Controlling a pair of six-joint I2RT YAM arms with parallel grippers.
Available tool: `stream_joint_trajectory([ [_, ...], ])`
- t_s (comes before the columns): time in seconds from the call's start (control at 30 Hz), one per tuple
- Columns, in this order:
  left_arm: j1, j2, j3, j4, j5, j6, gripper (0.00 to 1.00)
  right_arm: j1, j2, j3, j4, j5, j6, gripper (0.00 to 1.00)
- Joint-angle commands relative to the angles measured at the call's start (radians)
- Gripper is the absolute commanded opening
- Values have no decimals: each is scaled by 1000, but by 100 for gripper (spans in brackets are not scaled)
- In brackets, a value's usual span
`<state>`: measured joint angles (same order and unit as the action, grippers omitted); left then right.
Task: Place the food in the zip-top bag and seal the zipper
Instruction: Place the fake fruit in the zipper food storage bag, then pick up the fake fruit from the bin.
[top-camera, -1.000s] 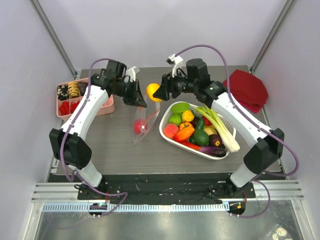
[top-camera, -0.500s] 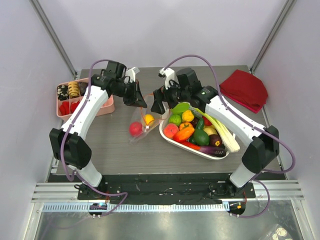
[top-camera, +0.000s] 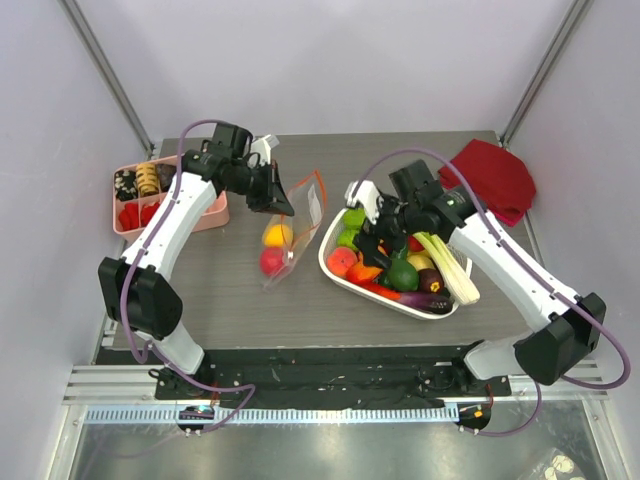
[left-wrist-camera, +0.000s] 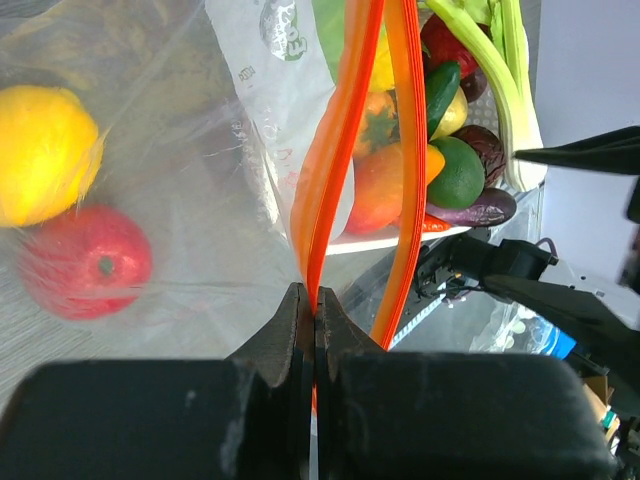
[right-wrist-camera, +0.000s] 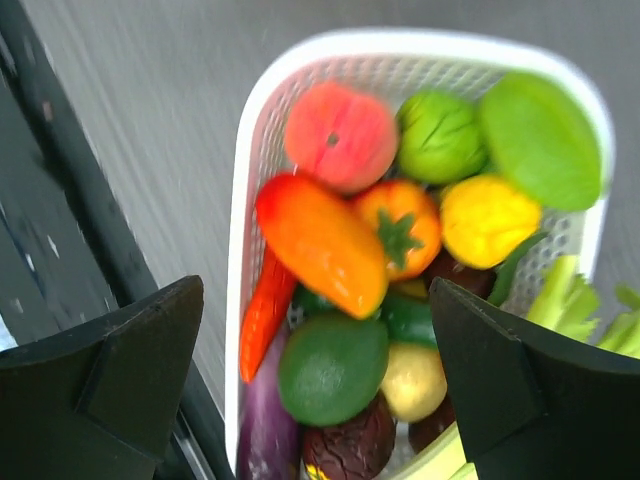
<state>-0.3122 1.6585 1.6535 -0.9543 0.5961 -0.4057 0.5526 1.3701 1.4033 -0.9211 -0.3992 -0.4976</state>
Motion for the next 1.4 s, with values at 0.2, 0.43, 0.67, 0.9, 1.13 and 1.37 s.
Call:
stream_joint_trajectory([
  [0.2, 4, -32, -1, 40, 31, 8, 0, 78, -59, -196, 36, 0, -574, 100],
  [0.43, 4, -34, -11, 43, 44, 5, 0, 184, -13, -270, 94, 91, -826, 99],
  [0.67, 2, -39, -18, 39, 56, 13, 0, 208, 46, -302, 130, 178, -909, 95],
  [0.9, 2, -32, -18, 38, 65, 15, 0, 207, 96, -303, 120, 224, -934, 88],
  [1.13, 4, -31, -15, 31, 65, 19, 0, 207, 106, -291, 123, 204, -915, 67],
  [1.37, 4, -31, -4, 19, 62, 28, 0, 205, 63, -288, 113, 224, -961, 44],
])
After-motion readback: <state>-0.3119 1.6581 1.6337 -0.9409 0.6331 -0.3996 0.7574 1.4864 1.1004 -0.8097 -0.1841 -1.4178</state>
